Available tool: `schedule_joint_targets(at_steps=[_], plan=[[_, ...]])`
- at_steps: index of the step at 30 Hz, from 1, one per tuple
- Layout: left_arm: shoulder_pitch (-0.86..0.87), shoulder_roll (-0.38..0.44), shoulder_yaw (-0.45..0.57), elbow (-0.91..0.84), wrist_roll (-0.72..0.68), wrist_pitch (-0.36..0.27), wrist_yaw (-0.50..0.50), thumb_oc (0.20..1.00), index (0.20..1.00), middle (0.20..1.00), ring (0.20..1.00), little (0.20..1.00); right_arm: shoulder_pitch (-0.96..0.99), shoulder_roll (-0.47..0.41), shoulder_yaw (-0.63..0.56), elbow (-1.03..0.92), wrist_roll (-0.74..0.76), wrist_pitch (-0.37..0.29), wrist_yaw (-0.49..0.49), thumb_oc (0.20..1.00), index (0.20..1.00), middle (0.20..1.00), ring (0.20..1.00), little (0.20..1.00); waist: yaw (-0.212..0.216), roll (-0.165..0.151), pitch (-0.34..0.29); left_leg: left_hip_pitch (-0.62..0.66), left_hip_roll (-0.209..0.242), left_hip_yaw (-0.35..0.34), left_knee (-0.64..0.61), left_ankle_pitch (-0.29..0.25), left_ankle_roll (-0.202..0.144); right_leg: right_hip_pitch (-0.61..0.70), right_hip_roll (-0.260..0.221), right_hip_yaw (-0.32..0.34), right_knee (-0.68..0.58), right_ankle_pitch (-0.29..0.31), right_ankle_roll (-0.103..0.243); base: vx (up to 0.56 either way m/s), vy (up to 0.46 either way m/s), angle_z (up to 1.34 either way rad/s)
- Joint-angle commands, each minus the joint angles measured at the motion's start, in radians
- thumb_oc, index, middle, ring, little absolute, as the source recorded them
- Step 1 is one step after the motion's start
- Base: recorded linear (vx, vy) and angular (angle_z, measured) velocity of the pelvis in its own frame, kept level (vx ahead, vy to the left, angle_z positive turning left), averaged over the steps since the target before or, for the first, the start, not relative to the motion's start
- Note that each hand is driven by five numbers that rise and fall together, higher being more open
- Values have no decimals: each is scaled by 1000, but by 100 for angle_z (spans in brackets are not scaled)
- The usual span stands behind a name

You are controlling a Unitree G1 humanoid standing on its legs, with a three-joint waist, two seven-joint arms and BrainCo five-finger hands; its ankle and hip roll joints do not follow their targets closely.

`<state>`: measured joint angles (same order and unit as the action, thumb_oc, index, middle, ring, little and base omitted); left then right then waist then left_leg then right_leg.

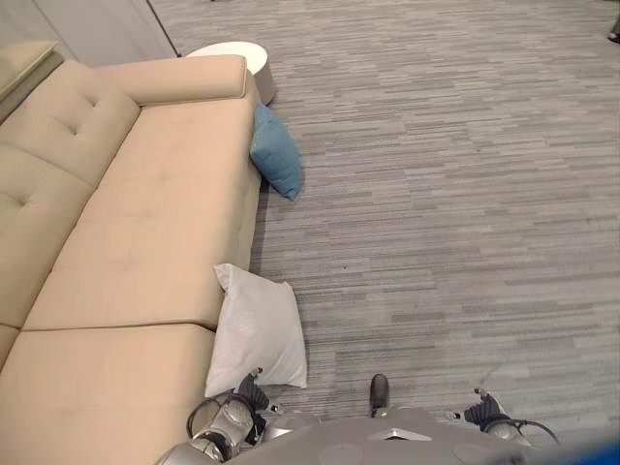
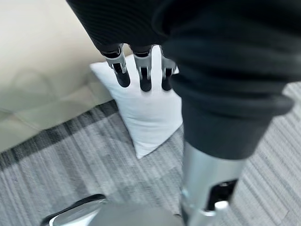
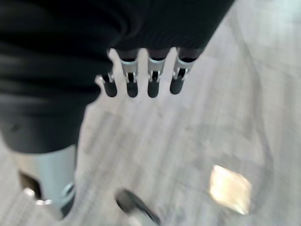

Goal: Pick up all the scattered cushions and arrange them neatly on the sofa.

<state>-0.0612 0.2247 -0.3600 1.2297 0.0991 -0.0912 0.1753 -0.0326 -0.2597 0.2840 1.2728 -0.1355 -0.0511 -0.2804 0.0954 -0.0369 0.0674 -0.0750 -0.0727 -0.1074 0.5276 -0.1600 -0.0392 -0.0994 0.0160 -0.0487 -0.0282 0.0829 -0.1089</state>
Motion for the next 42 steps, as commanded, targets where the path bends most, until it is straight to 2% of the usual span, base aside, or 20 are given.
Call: schedule_joint_targets(at_steps=[1,3,5,7,9,15,17,19,21,22,25,26,28,29,31,32,33,35,38,42], plan=[[-29,-30,-8,-3,0,3,-4,1000,1000,1000,1000,1000,-11,-90,-2,-10,24,-2,-16,1000,1000,1000,1000,1000,-7,38,75,-26,73,-10,-220,66,-2,88,-89,-87,19,-112,161,128,-178,-15],[-28,-29,-12,-2,0,5,-4,1000,1000,1000,1000,1000,-4,-94,-5,-8,24,-6,-19,1000,1000,1000,1000,1000,1,30,81,-62,41,15,-236,45,9,106,-89,-103,10,-120,161,120,-145,19],[-29,-26,-13,-8,1,3,-7,1000,1000,1000,1000,1000,1,-94,-7,-8,25,-5,-26,1000,1000,1000,1000,1000,12,28,85,-136,4,85,-248,71,14,132,-82,-143,1,-134,160,110,-110,74],[-20,-21,-1,-7,1,0,-13,1000,1000,1000,1000,1000,-4,-92,0,-4,17,-2,-23,1000,1000,1000,1000,1000,26,46,75,-133,-14,114,-308,101,21,148,-57,-153,8,-158,155,183,-8,74],[-3,-13,12,3,5,4,-12,1000,1000,1000,1000,1000,0,-87,10,-7,0,0,-21,1000,1000,1000,1000,1000,37,51,57,-68,-31,64,-362,95,40,158,-50,-151,48,-187,151,237,63,-37],[11,-2,33,17,4,4,-26,1000,1000,1000,1000,1000,8,-75,12,-7,-26,-2,-3,1000,1000,1000,1000,1000,62,44,16,-5,-48,30,-407,64,81,157,-85,-181,160,-219,176,151,91,12],[13,10,42,17,-1,5,-28,1000,1000,1000,1000,1000,3,-72,18,-11,-36,2,7,1000,1000,1000,1000,1000,63,57,28,23,-60,-17,-411,56,117,59,-125,-166,404,-167,219,108,152,49],[13,18,39,23,-1,5,-23,1000,1000,1000,1000,1000,-6,-69,24,-24,-32,-6,9,1000,1000,1000,1000,1000,46,76,49,54,-67,-84,-417,57,136,-37,-113,-93,560,-105,231,98,103,69],[15,18,31,24,4,3,-23,1000,1000,1000,1000,1000,0,-66,27,-28,-25,-10,11,1000,1000,1000,1000,1000,31,78,50,82,-76,-135,-431,52,135,-74,-73,-38,518,-133,211,150,-10,98],[12,18,20,22,10,0,-25,1000,1000,1000,1000,1000,4,-64,28,-29,-11,-12,10,1000,1000,1000,1000,1000,12,71,55,98,-90,-183,-440,53,128,-98,-24,41,436,-154,207,171,-80,119],[-3,13,-7,25,27,-7,-31,1000,1000,1000,1000,1000,19,-67,16,-34,17,-10,8,1000,1000,1000,1000,1000,-30,57,56,111,-126,-300,-446,68,106,-116,45,194,287,-122,214,114,-85,159],[-14,10,-14,28,28,-6,-33,1000,1000,1000,1000,1000,27,-74,12,-34,24,-8,7,1000,1000,1000,1000,1000,-34,45,52,114,-145,-339,-444,66,95,-83,41,204,212,-103,207,92,-96,229],[-12,-1,-10,31,14,-9,-30,1000,1000,1000,1000,1000,32,-74,12,-30,22,-7,9,1000,1000,1000,1000,1000,-32,39,44,110,-141,-353,-430,62,76,-46,10,170,152,-88,199,77,-100,218],[-12,-3,-14,34,13,-8,-27,1000,1000,1000,1000,1000,32,-71,14,-28,27,-8,6,1000,1000,1000,1000,1000,-33,39,39,109,-134,-365,-428,59,72,-24,29,186,139,-97,188,87,-142,236],[-16,-10,-13,40,-5,-1,-29,1000,1000,1000,1000,1000,30,-71,5,-19,45,-13,5,1000,1000,1000,1000,1000,-30,15,32,63,-120,-391,-398,67,42,39,11,128,64,-100,168,33,-214,205],[-15,-16,-18,45,-3,2,-30,1000,1000,1000,1000,1000,29,-74,6,-17,47,-16,4,1000,1000,1000,1000,1000,-36,13,39,45,-110,-361,-386,61,37,62,-1,85,38,-107,162,-166,-117,257],[-26,-18,-21,38,3,5,-26,1000,1000,1000,1000,1000,17,-74,-9,-32,65,-20,-2,1000,1000,1000,1000,1000,-60,-6,68,-63,-35,-51,-341,63,35,86,-50,-31,-6,-106,171,-168,-16,274],[-30,-10,-20,36,15,4,-28,1000,1000,1000,1000,1000,19,-62,-23,-33,79,-24,-1,1000,1000,1000,1000,1000,-81,-17,66,-77,4,88,-345,59,39,101,-73,-111,-23,-107,174,-76,36,316],[-38,-4,-17,36,20,5,-32,1000,1000,1000,1000,1000,10,-54,-26,-26,82,-22,4,1000,1000,1000,1000,1000,-91,-20,59,-58,34,156,-387,64,41,111,-89,-168,-25,-112,179,78,79,98],[-25,5,0,43,16,10,-39,1000,1000,1000,1000,1000,-5,-39,-6,-19,64,-23,14,1000,1000,1000,1000,1000,-69,-21,41,-27,16,108,-442,66,60,129,-96,-170,-1,-136,183,165,144,-3]])
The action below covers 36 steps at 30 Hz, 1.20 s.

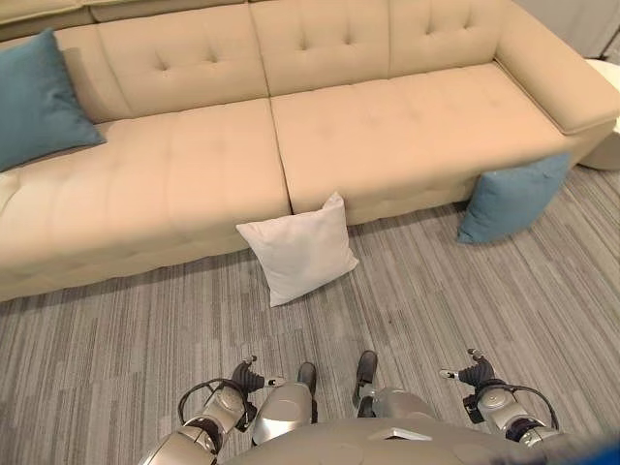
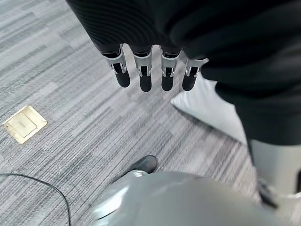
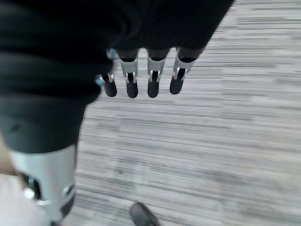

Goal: Pick up all the scattered cushions and arrange them neatly on the sofa.

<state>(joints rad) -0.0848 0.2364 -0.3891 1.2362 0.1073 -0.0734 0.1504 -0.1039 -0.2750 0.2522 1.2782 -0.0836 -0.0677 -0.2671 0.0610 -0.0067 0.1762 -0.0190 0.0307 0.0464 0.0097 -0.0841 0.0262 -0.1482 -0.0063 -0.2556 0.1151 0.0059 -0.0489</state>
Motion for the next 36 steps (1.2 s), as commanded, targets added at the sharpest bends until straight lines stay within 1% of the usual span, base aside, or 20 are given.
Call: schedule_joint_targets(at_steps=[1,3,4,5,6,8,9,12,13,16,19,22,23,24,25,27,30,32,35,36], plan=[[-1,-4,32,40,7,-8,-16,1000,1000,1000,1000,1000,65,-22,30,-22,7,-6,4,1000,1000,1000,1000,1000,-30,-50,-70,-76,-94,-55,70,-11,0,178,-78,37,-126,-69,122,129,168,23],[-1,-3,35,42,8,-8,-16,1000,1000,1000,1000,1000,64,-21,31,-22,4,-6,6,1000,1000,1000,1000,1000,-26,-48,-72,-71,-99,-63,64,-11,5,177,-80,39,-110,-77,123,91,138,13],[0,4,44,41,6,-8,-17,1000,1000,1000,1000,1000,57,-17,39,-27,-7,-4,12,1000,1000,1000,1000,1000,-16,-41,-68,-55,-109,-80,54,-15,21,160,-93,41,-24,-92,126,78,131,-8],[0,4,44,41,6,-8,-17,1000,1000,1000,1000,1000,56,-17,39,-27,-7,-4,12,1000,1000,1000,1000,1000,-16,-41,-69,-56,-109,-80,54,-14,21,156,-94,42,-20,-95,126,125,219,-9],[-2,13,50,39,0,-8,-18,1000,1000,1000,1000,1000,48,-18,45,-29,-13,-4,17,1000,1000,1000,1000,1000,-13,-32,-52,-40,-114,-103,53,-18,35,109,-102,61,101,-100,130,73,128,2],[-7,17,50,37,-1,-10,-18,1000,1000,1000,1000,1000,44,-20,47,-32,-13,-10,16,1000,1000,1000,1000,1000,-19,-28,-50,-43,-120,-126,56,-14,40,80,-93,89,145,-90,134,83,106,18],[-11,23,47,34,-2,-13,-14,1000,1000,1000,1000,1000,45,-22,50,-27,-8,-10,19,1000,1000,1000,1000,1000,-40,-23,-45,-10,-134,-179,46,-17,46,36,-33,190,183,-89,129,129,63,36],[-5,22,45,38,-1,-16,-15,1000,1000,1000,1000,1000,48,-30,61,-22,-9,-6,20,1000,1000,1000,1000,1000,-53,-23,-43,33,-156,-235,26,-21,48,-11,19,271,130,-70,128,210,10,68],[-5,20,49,44,-6,-20,-15,1000,1000,1000,1000,1000,51,-31,71,-18,-16,-1,22,1000,1000,1000,1000,1000,-66,-27,-31,66,-176,-300,20,-25,48,-58,49,307,80,-26,135,242,-52,71],[-5,21,55,47,-5,-25,-10,1000,1000,1000,1000,1000,56,-34,71,-11,-28,2,23,1000,1000,1000,1000,1000,-72,-31,-24,93,-186,-345,12,-29,41,-84,61,313,71,-5,146,187,-115,72],[2,13,62,53,-7,-29,-7,1000,1000,1000,1000,1000,72,-35,57,4,-26,-1,25,1000,1000,1000,1000,1000,-66,-45,-60,105,-174,-377,21,-50,9,-2,42,296,-29,3,126,252,-213,90],[-1,6,58,47,-12,-24,-10,1000,1000,1000,1000,1000,76,-41,39,2,-3,-6,28,1000,1000,1000,1000,1000,-67,-58,-64,55,-155,-348,124,-79,-25,71,31,271,-88,-11,107,138,-149,61],[-8,4,52,39,-17,-26,-9,1000,1000,1000,1000,1000,76,-44,35,1,8,-9,27,1000,1000,1000,1000,1000,-70,-64,-56,23,-151,-312,183,-84,-32,95,22,256,-103,-20,100,56,-38,100],[-11,3,48,34,-18,-24,-9,1000,1000,1000,1000,1000,77,-46,29,2,16,-5,31,1000,1000,1000,1000,1000,-77,-67,-48,-17,-125,-222,199,-89,-33,118,2,229,-121,-30,99,39,34,92],[-13,4,43,35,-13,-21,-8,1000,1000,1000,1000,1000,78,-46,24,4,20,-5,29,1000,1000,1000,1000,1000,-77,-68,-47,-46,-92,-154,162,-68,-32,136,-7,207,-134,-37,100,76,97,147],[-18,15,39,40,-3,-16,-11,1000,1000,1000,1000,1000,70,-44,22,0,26,-4,31,1000,1000,1000,1000,1000,-79,-73,-42,-110,-66,-92,136,-8,-41,150,-16,178,-129,-58,98,166,135,109],[1,20,60,51,4,-11,-17,1000,1000,1000,1000,1000,71,-31,30,0,9,-1,42,1000,1000,1000,1000,1000,-70,-72,-53,-74,-74,-95,91,-2,-27,166,-23,189,-116,-73,104,213,195,-23],[7,32,79,54,-1,-14,-18,1000,1000,1000,1000,1000,63,-22,44,-6,-7,-1,47,1000,1000,1000,1000,1000,-52,-74,-63,-57,-95,-97,85,-20,0,152,-42,219,-77,-77,123,219,310,-27],[2,53,92,49,-9,-16,-13,1000,1000,1000,1000,1000,37,-21,56,-22,-19,-2,47,1000,1000,1000,1000,1000,-44,-58,-55,-36,-111,-97,69,-29,37,77,-55,244,61,-69,156,89,219,-35],[1,55,88,46,-13,-21,-12,1000,1000,1000,1000,1000,32,-22,58,-28,-17,-5,45,1000,1000,1000,1000,1000,-54,-49,-54,-12,-113,-112,39,-24,37,45,-50,254,71,-54,163,90,98,-67]])
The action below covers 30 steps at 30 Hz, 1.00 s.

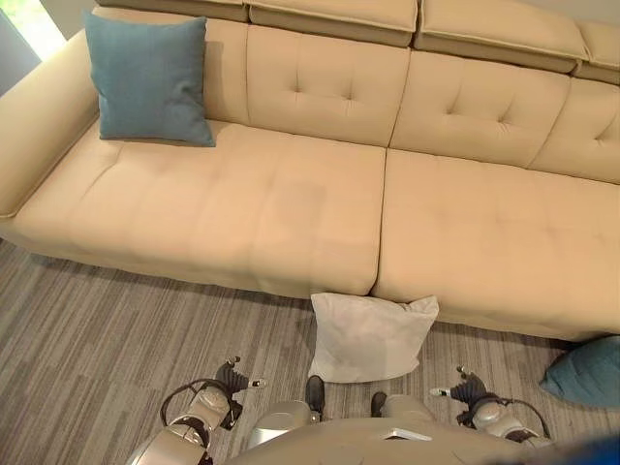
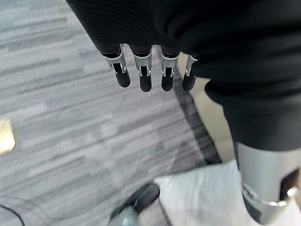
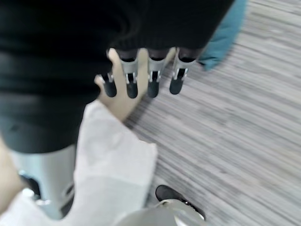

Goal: Pick up all the scattered cushions and arrange them neatly on the sofa.

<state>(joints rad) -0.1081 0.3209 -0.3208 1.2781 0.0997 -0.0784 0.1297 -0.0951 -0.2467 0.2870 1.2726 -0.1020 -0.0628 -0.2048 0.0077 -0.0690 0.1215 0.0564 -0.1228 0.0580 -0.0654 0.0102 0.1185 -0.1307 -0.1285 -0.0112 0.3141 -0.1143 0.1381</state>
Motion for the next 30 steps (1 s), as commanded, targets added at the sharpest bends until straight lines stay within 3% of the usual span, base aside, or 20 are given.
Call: schedule_joint_targets(at_steps=[1,6,13,14,17,19,22,25,30], plan=[[21,-27,15,3,-9,-19,9,1000,1000,1000,1000,1000,22,-54,26,-24,-3,-9,-16,1000,1000,1000,1000,1000,-3,19,8,-77,41,-126,107,-117,-56,6,64,-6,-144,81,-27,71,2,-57],[28,-32,21,14,3,-21,6,1000,1000,1000,1000,1000,26,-65,24,-17,-9,-10,-19,1000,1000,1000,1000,1000,7,4,-23,-55,48,-130,83,-118,-76,93,60,-19,-286,86,-37,40,-95,12],[31,-35,11,20,8,-18,2,1000,1000,1000,1000,1000,28,-69,26,-24,-1,-16,-17,1000,1000,1000,1000,1000,0,1,-28,-41,80,-151,43,-79,-117,140,91,-37,-335,72,-62,-31,-160,21],[18,-40,-1,15,8,-17,0,1000,1000,1000,1000,1000,26,-75,18,-25,8,-18,-21,1000,1000,1000,1000,1000,-7,2,-17,-74,88,-161,58,-63,-138,140,100,-53,-345,65,-74,-147,-184,53],[12,-49,-16,13,10,-13,-6,1000,1000,1000,1000,1000,33,-85,8,-20,17,-19,-24,1000,1000,1000,1000,1000,-17,5,-1,-106,88,-163,103,-63,-149,147,105,-76,-354,61,-87,-113,-114,70],[15,-62,-22,14,7,-13,-8,1000,1000,1000,1000,1000,37,-91,2,-14,24,-22,-24,1000,1000,1000,1000,1000,-23,2,10,-124,65,-147,167,-88,-143,149,98,-82,-349,65,-92,-46,2,55],[29,-64,-11,22,15,-9,-6,1000,1000,1000,1000,1000,44,-85,10,-6,7,-18,-19,1000,1000,1000,1000,1000,-24,7,-15,-82,62,-141,107,-94,-126,157,107,-68,-356,67,-83,106,100,-10],[26,-46,11,21,10,-11,-2,1000,1000,1000,1000,1000,39,-62,27,-9,-4,-9,-13,1000,1000,1000,1000,1000,-5,-12,-22,-74,55,-125,90,-113,-103,147,90,-46,-355,81,-59,117,209,-31],[16,-22,29,17,-9,-14,10,1000,1000,1000,1000,1000,4,-56,47,-26,-12,-6,-15,1000,1000,1000,1000,1000,11,-5,17,-112,47,-112,111,-111,-69,17,72,-30,-179,81,-18,-51,109,-46]])
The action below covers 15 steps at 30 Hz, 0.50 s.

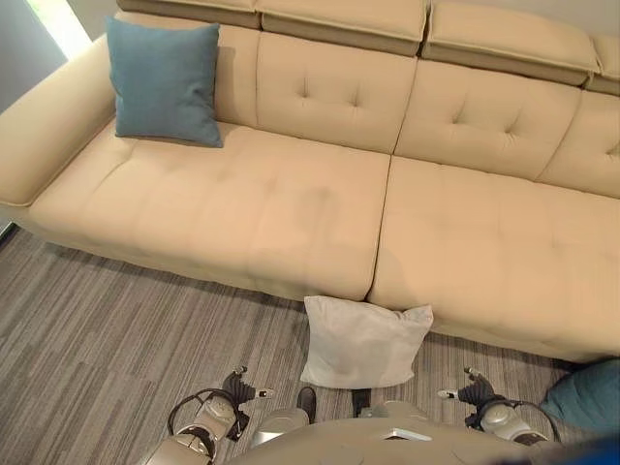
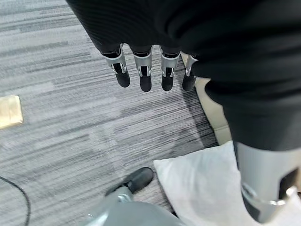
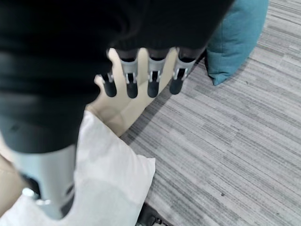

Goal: Pick up all the scattered cushions and arrange them neatly on the sofa.

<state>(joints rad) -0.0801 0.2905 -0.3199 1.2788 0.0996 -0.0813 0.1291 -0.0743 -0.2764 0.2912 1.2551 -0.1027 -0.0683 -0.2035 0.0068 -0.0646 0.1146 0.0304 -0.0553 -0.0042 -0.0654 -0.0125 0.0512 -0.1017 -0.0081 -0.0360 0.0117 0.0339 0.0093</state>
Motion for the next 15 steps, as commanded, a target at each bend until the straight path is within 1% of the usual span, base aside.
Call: schedule_joint_targets(at_steps=[1,2,4,5,7,8,11,15], plan=[[-13,13,29,16,-8,-14,11,1000,1000,1000,1000,1000,-16,-25,42,-12,-9,-5,-15,1000,1000,1000,1000,1000,8,-7,29,-81,-26,-61,111,-91,4,-23,-51,7,144,-71,114,11,72,-59],[-11,17,29,17,-9,-14,12,1000,1000,1000,1000,1000,-15,-29,43,-14,-12,-3,-15,1000,1000,1000,1000,1000,7,-2,31,-69,-29,-68,110,-95,7,-16,-66,9,135,-69,110,53,28,-34],[-11,17,29,17,-9,-14,12,1000,1000,1000,1000,1000,-15,-29,43,-14,-12,-3,-15,1000,1000,1000,1000,1000,7,-2,31,-69,-29,-68,110,-95,7,-16,-65,9,135,-69,110,22,-26,-4],[-13,18,29,16,-14,-20,14,1000,1000,1000,1000,1000,-17,-32,40,-16,-16,-4,-16,1000,1000,1000,1000,1000,12,2,28,-63,-24,-65,104,-100,4,-8,-92,-5,106,-55,107,24,-75,-8],[-13,18,31,17,-17,-21,16,1000,1000,1000,1000,1000,-19,-34,41,-14,-20,-3,-19,1000,1000,1000,1000,1000,14,-1,20,-63,-25,-62,102,-101,0,-1,-95,-8,75,-40,107,45,-112,-11],[-10,18,32,17,-16,-22,16,1000,1000,1000,1000,1000,-17,-35,43,-17,-20,-5,-21,1000,1000,1000,1000,1000,18,-6,9,-58,-21,-58,96,-101,-5,19,-99,-17,28,-35,106,66,-123,-5],[-8,10,27,21,-12,-22,14,1000,1000,1000,1000,1000,-16,-42,41,-19,-13,-7,-23,1000,1000,1000,1000,1000,16,-8,-5,-49,-8,-62,68,-90,-23,49,-86,-17,-17,-41,99,56,-153,-4],[-32,5,14,4,-34,-22,17,1000,1000,1000,1000,1000,-22,-51,34,-24,11,-10,-33,1000,1000,1000,1000,1000,3,1,15,-78,4,-79,67,-77,-41,25,-74,-33,1,-61,80,-30,-113,24]])
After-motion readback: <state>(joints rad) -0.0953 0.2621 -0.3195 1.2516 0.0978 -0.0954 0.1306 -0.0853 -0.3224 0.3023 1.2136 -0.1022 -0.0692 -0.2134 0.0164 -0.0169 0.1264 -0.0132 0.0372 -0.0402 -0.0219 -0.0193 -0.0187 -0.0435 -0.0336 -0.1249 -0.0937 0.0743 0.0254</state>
